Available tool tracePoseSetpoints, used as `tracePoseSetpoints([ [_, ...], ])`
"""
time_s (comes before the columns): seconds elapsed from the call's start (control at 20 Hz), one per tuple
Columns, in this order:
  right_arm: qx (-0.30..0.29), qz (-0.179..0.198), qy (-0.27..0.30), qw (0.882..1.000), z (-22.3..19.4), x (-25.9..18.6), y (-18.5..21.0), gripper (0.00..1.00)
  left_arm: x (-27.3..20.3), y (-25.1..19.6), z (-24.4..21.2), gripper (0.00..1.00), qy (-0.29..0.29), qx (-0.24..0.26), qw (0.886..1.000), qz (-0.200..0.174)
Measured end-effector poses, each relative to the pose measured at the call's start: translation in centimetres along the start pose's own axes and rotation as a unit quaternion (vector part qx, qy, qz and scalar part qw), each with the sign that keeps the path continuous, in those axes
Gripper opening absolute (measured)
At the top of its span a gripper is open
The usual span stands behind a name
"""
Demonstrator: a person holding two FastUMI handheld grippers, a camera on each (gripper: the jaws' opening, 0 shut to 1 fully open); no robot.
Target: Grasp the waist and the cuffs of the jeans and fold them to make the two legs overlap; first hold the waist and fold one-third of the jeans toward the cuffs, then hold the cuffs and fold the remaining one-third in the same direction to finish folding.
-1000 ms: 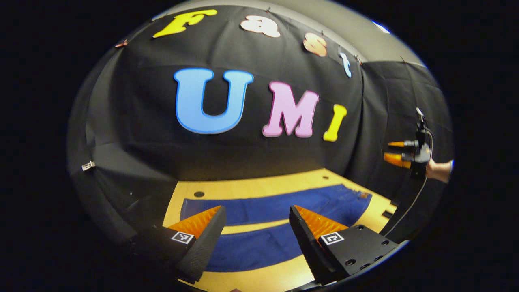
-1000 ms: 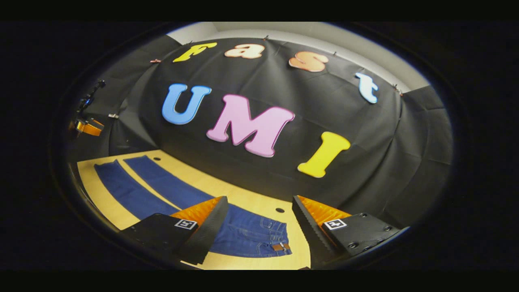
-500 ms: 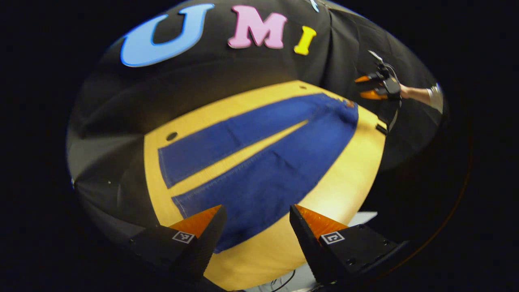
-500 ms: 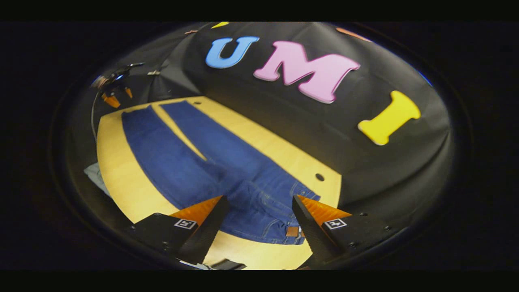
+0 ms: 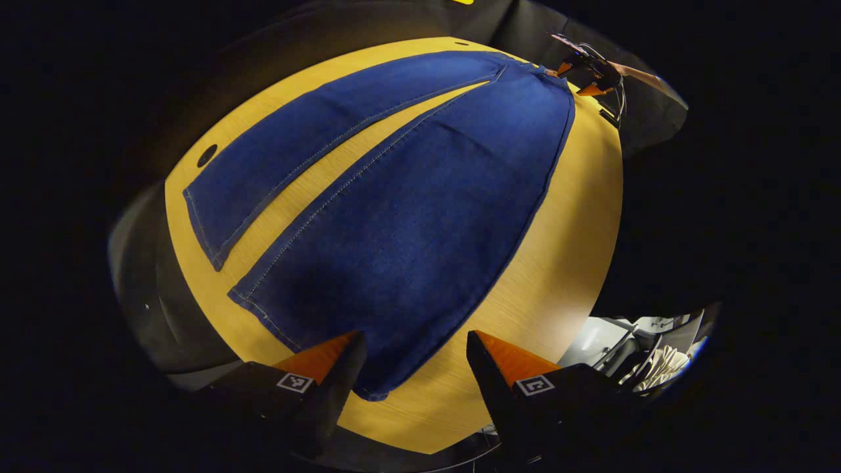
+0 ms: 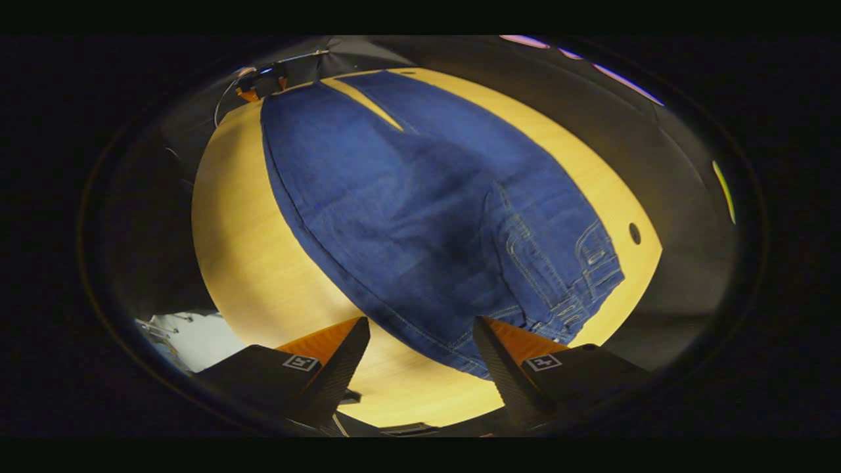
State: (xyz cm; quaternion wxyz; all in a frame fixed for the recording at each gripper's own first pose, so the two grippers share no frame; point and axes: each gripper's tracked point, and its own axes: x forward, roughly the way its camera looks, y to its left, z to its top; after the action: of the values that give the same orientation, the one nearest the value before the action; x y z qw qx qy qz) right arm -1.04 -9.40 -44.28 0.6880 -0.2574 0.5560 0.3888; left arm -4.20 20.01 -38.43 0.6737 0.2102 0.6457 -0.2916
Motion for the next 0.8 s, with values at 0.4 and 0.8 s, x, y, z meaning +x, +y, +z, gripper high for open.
tracePoseSetpoints([
  [0.4,0.008,0.042,0.086,0.995,-2.9,2.6,-0.9,0.92,1.8,0.8,-1.4,0.83,0.045,0.016,0.999,0.017],
  [0.8,0.089,0.027,0.086,0.992,-1.8,3.3,-4.7,0.26,2.0,1.1,-0.2,0.08,0.030,-0.086,0.996,0.015],
])
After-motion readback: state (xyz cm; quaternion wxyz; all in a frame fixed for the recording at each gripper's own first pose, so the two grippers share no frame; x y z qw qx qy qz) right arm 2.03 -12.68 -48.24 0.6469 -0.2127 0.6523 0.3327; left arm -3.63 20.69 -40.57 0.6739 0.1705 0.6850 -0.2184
